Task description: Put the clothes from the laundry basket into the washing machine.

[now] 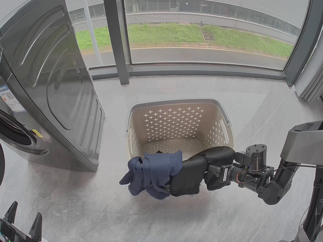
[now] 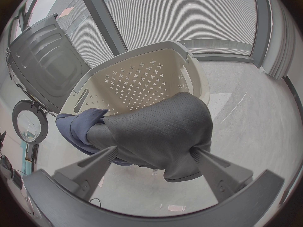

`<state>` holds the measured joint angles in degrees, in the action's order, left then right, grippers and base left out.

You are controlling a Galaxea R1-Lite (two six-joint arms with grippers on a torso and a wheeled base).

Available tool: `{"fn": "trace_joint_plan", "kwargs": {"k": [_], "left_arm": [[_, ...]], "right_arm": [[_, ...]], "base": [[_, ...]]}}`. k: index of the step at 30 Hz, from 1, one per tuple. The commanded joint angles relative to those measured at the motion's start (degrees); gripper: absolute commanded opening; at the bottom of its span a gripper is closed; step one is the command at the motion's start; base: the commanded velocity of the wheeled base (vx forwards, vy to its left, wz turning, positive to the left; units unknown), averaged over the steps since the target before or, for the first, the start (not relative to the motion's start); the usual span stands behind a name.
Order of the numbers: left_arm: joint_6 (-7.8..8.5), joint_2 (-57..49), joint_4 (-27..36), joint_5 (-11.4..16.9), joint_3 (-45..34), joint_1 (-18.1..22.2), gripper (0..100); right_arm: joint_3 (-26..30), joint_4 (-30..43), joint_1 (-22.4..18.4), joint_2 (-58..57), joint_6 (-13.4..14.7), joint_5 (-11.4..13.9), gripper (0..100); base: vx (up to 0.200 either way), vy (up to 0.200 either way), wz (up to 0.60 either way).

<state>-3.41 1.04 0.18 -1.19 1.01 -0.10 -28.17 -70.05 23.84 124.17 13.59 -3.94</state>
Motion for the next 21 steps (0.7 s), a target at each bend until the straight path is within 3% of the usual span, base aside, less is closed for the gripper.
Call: {"fn": "trace_joint_plan", "kwargs": {"k": [1, 8, 14, 21], "left_arm": [[-0.01, -0.6, 0.0, 0.0, -0.8, 0.0, 100], [-0.01, -0.6, 0.0, 0.0, -0.8, 0.0, 100], [-0.01, -0.6, 0.0, 0.0, -0.8, 0.0, 100], [-0.01, -0.6, 0.0, 0.0, -0.8, 0.0, 100]], "right_arm": [[-0.5, -1.1, 0.0, 0.5, 0.0, 0.0, 0], [0.5, -2.6, 0.7, -0.2, 0.1, -0.1, 0], [4.6, -2.7, 1.5, -5.4, 0.1, 0.0, 0], [8.1, -1.8, 2.6, -19.2, 0.5, 0.0, 0]], "base": [[0.0, 0.0, 0.0], [0.0, 0.0, 0.0], [0.0, 0.0, 0.0], [0.0, 0.0, 0.0]]}}
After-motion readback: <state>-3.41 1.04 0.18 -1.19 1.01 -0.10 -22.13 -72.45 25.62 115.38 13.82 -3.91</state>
